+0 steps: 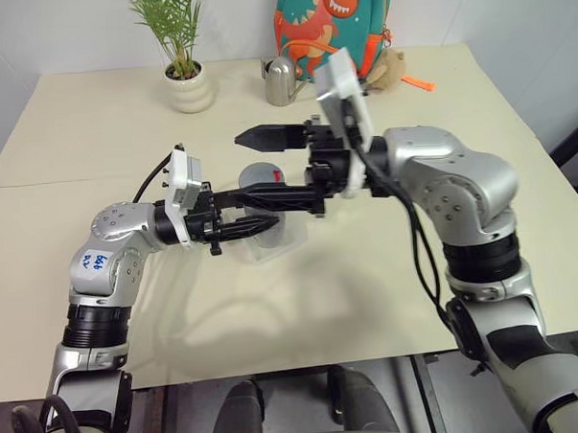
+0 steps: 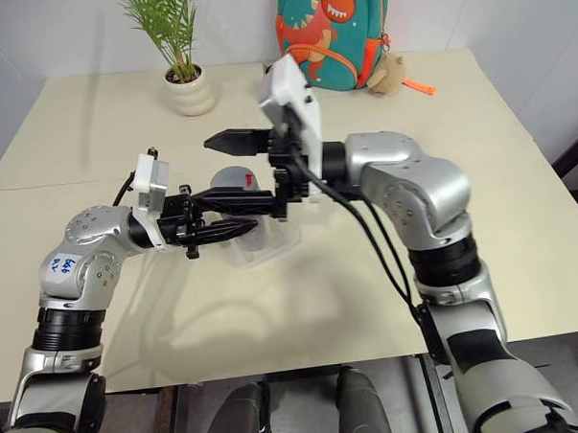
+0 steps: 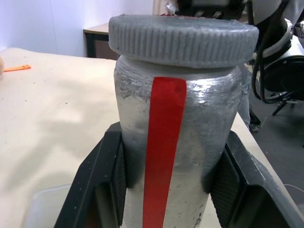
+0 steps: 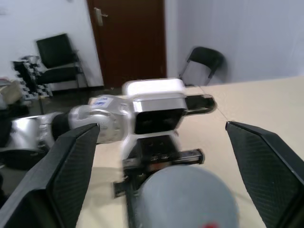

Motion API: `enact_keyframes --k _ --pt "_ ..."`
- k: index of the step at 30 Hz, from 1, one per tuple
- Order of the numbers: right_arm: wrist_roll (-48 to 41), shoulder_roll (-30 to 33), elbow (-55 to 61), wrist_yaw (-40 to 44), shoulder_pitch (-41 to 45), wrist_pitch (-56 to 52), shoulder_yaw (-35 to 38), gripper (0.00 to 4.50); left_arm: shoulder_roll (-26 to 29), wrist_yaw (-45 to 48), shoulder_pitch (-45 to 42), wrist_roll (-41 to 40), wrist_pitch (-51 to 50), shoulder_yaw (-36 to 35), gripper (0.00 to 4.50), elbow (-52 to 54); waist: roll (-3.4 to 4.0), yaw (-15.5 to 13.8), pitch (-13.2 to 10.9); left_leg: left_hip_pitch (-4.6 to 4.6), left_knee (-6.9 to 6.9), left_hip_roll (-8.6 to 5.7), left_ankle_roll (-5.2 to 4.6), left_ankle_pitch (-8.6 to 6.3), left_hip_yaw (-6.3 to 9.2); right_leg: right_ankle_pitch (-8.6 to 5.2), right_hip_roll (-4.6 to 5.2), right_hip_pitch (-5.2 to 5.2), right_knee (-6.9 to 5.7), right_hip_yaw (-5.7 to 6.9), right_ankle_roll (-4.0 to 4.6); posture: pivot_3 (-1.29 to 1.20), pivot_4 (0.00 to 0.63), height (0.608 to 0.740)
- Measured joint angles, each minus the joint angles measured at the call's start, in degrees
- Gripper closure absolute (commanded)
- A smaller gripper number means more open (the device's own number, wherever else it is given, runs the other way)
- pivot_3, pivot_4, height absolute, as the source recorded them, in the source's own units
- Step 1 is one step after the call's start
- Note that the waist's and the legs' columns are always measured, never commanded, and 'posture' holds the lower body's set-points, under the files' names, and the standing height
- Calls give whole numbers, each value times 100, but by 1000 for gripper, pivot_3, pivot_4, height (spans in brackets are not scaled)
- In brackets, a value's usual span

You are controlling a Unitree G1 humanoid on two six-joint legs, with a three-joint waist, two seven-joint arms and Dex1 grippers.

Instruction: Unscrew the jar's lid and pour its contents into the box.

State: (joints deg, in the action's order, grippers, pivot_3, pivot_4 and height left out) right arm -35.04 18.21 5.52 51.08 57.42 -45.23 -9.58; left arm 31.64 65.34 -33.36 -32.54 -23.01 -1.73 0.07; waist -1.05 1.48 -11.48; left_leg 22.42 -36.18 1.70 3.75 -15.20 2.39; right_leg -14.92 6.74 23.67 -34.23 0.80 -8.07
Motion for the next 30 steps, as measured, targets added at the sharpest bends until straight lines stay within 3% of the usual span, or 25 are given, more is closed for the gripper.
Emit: enact_keyframes --k 15,26,30 --pt "409 174 -287 43 5 156 -218 34 0 -80 -6 19 -7 1 2621 -43 0 -1 0 1 2 0 -1 -1 0 0 -1 1 3 -1 0 0 150 740" --pt "-40 1191 50 389 -662 145 720 34 94 -25 -6 30 2 -46 2621 -65 -1 -22 0 2 3 0 -2 -2 -1 0 -1 -1 11 -1 0 0 150 740" --pt "-285 1282 236 595 -840 121 839 34 111 39 24 30 1 -52 2621 -55 0 20 0 0 4 2 -3 -2 -2 0 -5 0 8 -4 0 0 150 740"
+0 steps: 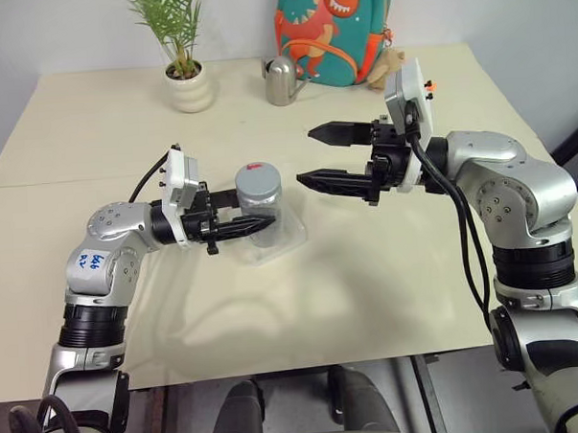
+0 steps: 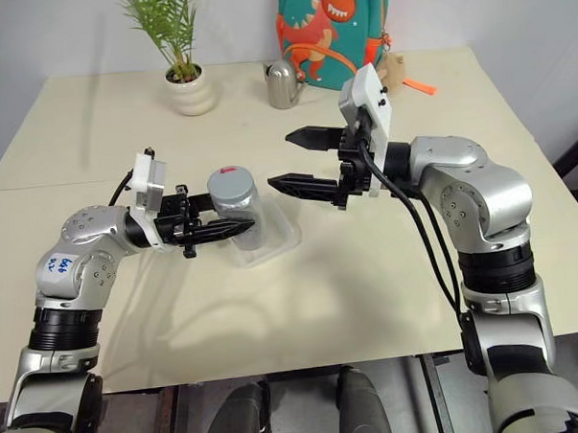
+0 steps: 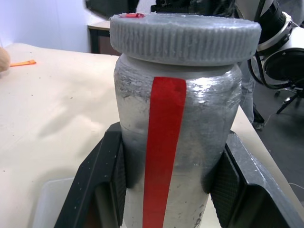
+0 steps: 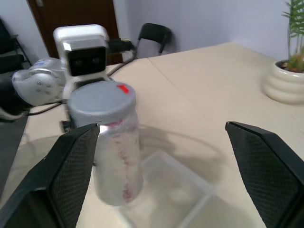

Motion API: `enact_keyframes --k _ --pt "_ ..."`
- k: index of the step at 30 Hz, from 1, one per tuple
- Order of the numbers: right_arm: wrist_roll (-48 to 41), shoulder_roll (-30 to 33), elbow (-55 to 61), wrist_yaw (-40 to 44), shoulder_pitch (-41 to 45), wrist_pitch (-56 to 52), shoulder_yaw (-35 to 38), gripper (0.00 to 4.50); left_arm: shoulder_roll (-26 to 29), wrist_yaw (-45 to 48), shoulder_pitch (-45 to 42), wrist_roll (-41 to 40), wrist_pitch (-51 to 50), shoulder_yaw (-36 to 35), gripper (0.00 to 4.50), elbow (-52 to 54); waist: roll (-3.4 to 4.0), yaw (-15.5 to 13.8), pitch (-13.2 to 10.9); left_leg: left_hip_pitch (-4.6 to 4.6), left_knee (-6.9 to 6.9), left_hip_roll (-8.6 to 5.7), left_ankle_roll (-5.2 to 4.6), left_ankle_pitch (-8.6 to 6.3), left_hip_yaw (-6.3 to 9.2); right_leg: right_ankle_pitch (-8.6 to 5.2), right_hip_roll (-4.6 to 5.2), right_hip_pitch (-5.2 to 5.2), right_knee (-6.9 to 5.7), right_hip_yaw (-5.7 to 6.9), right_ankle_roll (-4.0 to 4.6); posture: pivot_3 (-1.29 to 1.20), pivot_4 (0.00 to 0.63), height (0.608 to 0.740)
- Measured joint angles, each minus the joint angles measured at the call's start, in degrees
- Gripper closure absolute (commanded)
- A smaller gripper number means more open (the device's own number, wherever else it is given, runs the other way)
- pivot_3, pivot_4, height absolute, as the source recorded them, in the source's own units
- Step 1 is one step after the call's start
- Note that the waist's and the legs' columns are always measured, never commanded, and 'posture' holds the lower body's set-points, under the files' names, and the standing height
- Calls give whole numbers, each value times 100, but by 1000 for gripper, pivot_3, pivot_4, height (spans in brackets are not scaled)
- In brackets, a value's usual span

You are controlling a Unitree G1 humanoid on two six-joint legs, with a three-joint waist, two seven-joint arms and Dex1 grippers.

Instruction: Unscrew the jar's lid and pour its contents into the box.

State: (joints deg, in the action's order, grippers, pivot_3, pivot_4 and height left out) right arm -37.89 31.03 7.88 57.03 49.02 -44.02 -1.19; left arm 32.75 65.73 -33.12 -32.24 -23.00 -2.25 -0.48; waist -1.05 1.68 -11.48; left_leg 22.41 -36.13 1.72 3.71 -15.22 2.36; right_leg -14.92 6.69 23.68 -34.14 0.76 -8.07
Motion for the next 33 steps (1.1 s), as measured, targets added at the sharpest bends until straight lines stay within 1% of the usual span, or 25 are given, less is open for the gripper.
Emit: enact_keyframes --k 5,9,11,17,22,33 --pt "-289 -68 113 108 28 -57 1 34 9 24 21 0 -1 -5 2621 9 0 -20 0 -2 -5 2 0 0 -1 1 -1 -1 -4 -2 1 0 150 740" --pt "-375 -396 112 -28 332 -99 -79 34 18 35 23 0 -3 -7 2621 15 0 -16 0 -3 -4 2 0 0 -1 1 -2 0 -6 -3 2 0 150 740" --pt "-345 -558 112 -125 450 -99 -209 34 18 37 24 0 -4 -6 2621 23 0 -16 0 -3 -3 2 0 0 -1 1 -2 0 -5 -3 2 0 150 740" --pt "156 -1047 -77 -549 680 -119 -846 34 14 50 37 0 -13 4 2621 40 0 -17 0 -1 -3 2 1 0 -1 1 -2 1 -4 -3 1 0 150 740" --pt "492 -1130 -365 -598 701 -79 -999 34 8 53 38 2 -15 5 2621 39 0 -39 0 0 -4 2 0 0 -1 1 -1 0 -4 -2 2 0 150 740" --pt "643 -977 -391 -343 761 23 -1000 34 -11 26 37 1 -16 6 2621 38 0 -17 0 -1 -3 2 0 0 -1 1 -2 1 -5 -3 2 0 150 740"
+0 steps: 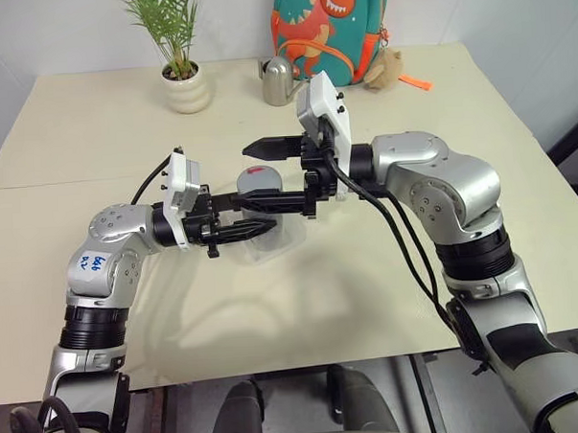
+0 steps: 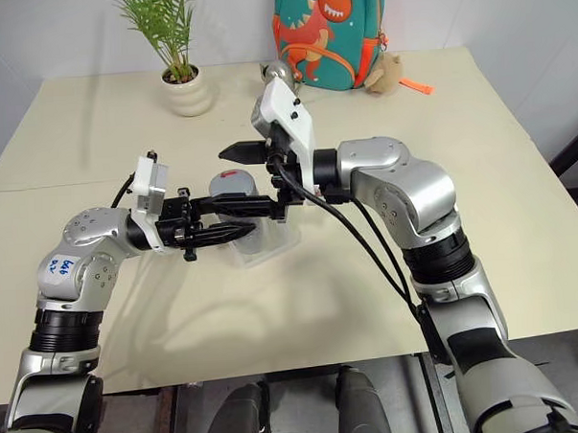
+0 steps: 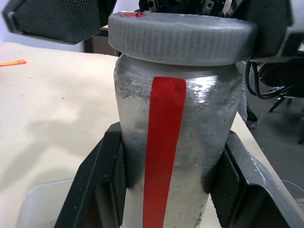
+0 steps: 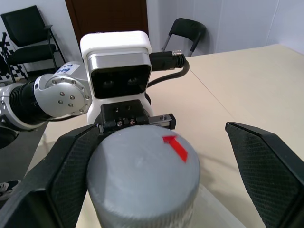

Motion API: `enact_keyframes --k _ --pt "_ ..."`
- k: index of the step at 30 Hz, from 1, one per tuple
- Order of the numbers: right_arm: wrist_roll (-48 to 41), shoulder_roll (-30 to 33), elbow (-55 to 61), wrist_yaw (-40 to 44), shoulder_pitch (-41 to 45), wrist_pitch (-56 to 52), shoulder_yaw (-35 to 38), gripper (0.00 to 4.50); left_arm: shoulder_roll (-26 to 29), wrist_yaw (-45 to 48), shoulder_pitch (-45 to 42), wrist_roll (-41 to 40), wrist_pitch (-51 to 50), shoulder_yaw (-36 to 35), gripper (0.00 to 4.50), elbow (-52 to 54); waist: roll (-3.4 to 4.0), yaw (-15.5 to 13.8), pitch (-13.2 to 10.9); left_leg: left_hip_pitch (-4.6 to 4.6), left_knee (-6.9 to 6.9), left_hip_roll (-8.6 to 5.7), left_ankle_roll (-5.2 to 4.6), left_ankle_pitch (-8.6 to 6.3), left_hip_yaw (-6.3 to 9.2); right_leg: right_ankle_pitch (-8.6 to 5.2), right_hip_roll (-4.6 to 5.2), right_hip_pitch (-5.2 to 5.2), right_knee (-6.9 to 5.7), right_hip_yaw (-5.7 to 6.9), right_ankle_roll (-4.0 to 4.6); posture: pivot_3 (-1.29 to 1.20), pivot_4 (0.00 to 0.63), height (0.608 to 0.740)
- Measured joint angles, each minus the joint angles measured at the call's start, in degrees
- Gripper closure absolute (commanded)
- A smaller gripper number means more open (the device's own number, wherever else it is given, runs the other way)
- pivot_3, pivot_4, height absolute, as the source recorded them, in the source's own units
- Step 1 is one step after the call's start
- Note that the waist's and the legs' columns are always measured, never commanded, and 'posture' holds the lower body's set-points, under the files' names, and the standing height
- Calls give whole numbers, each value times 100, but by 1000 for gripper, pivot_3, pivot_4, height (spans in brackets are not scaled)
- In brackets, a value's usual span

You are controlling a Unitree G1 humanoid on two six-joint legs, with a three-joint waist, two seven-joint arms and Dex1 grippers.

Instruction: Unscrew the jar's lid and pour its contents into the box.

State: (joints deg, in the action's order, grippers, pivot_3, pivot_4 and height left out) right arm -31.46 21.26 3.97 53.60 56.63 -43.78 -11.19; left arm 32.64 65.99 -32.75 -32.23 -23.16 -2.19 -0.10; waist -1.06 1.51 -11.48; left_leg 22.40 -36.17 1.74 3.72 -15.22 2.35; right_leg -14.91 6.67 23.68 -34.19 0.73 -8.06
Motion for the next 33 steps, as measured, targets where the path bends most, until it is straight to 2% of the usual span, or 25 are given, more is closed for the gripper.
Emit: enact_keyframes --k 15,20,33 --pt "-221 350 13 373 -146 -47 83 34 22 -22 186 -1 -3 -4 2621 88 0 -2 0 0 0 0 0 0 0 0 0 0 1 0 0 0 150 740" --pt "-412 345 70 451 -161 -140 273 34 104 -7 199 -14 -11 -14 2621 193 0 -5 0 0 0 0 0 0 0 0 0 0 1 0 0 0 150 740" --pt "-254 69 56 320 -159 -161 118 34 115 -22 210 -45 -15 -17 2621 200 0 -2 0 0 0 0 0 0 0 0 0 0 0 0 0 0 150 740"
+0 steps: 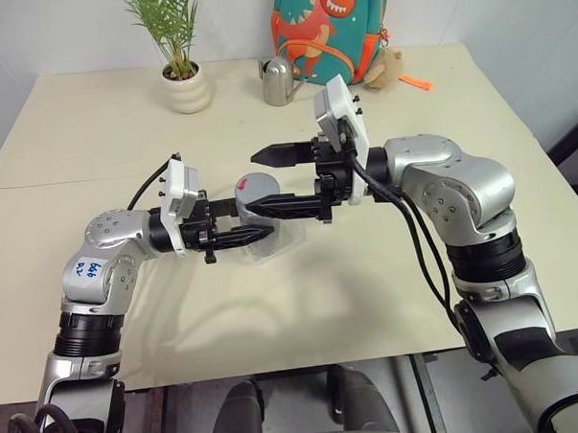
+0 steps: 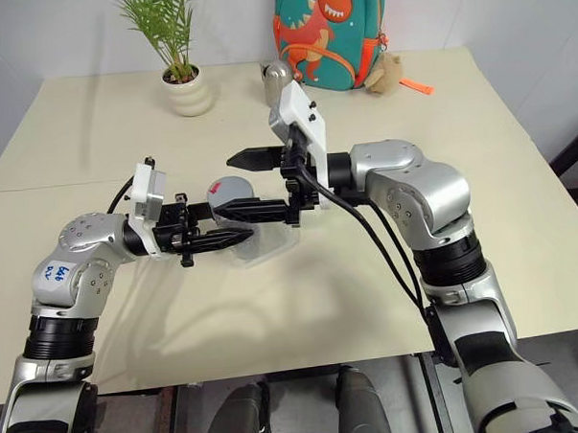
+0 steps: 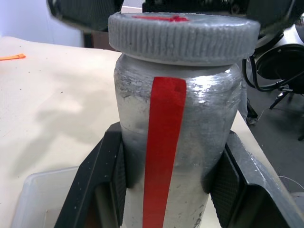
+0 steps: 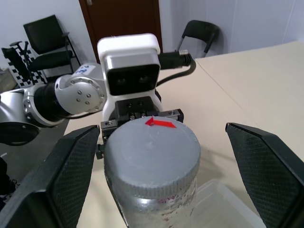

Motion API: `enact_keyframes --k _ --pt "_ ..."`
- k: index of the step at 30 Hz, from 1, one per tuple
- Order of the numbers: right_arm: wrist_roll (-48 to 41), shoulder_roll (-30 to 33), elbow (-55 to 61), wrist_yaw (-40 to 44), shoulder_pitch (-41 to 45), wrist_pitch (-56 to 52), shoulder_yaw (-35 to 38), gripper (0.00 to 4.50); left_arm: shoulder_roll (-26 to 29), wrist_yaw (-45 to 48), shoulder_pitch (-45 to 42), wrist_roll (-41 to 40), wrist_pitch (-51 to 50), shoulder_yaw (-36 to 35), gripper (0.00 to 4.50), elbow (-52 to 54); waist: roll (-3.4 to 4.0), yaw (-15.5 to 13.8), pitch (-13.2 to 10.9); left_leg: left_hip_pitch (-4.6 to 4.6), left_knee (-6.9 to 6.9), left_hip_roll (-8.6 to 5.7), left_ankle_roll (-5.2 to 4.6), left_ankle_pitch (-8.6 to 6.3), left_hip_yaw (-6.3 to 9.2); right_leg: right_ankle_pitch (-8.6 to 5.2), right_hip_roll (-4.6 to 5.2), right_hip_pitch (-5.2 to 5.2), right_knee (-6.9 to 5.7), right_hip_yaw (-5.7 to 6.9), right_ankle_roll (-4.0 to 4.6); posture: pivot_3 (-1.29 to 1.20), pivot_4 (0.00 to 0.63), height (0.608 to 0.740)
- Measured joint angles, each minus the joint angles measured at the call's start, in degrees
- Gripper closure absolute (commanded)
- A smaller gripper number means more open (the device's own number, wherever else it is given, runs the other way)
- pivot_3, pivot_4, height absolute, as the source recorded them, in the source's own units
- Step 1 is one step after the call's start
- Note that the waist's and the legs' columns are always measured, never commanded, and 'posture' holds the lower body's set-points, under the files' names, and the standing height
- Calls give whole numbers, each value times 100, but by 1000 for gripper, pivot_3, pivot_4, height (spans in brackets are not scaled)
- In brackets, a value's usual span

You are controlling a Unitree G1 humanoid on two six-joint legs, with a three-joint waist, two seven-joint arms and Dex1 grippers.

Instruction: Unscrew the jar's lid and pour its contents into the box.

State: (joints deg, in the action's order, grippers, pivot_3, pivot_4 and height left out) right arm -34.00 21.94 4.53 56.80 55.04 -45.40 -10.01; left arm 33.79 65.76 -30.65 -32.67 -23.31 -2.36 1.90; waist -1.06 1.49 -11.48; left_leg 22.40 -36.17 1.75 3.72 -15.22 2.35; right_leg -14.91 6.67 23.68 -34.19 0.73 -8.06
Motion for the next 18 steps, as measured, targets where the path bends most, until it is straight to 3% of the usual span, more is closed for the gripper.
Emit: enact_keyframes --k 3,5,9,18 --pt "7 -13 0 -2 0 0 -13 206 0 -2 0 -14 0 0 2621 0 0 -1 0 0 0 0 0 0 0 0 0 0 1 0 0 0 150 740" --pt "9 -15 0 -2 0 0 -14 637 0 -3 -1 -15 0 0 2621 0 0 -1 0 0 1 0 0 0 0 0 0 0 1 0 0 0 150 740" --pt "-44 -107 2 -3 0 -6 -21 1944 0 -68 -4 -30 -4 -27 2621 -4 0 6 0 0 0 0 0 0 0 0 0 0 0 0 0 0 150 740" --pt "-548 -344 1 -300 -1 -368 434 1948 -2 -59 -40 -102 3 -83 2621 36 0 -1 0 0 1 0 0 0 0 0 0 0 1 0 0 0 150 740"
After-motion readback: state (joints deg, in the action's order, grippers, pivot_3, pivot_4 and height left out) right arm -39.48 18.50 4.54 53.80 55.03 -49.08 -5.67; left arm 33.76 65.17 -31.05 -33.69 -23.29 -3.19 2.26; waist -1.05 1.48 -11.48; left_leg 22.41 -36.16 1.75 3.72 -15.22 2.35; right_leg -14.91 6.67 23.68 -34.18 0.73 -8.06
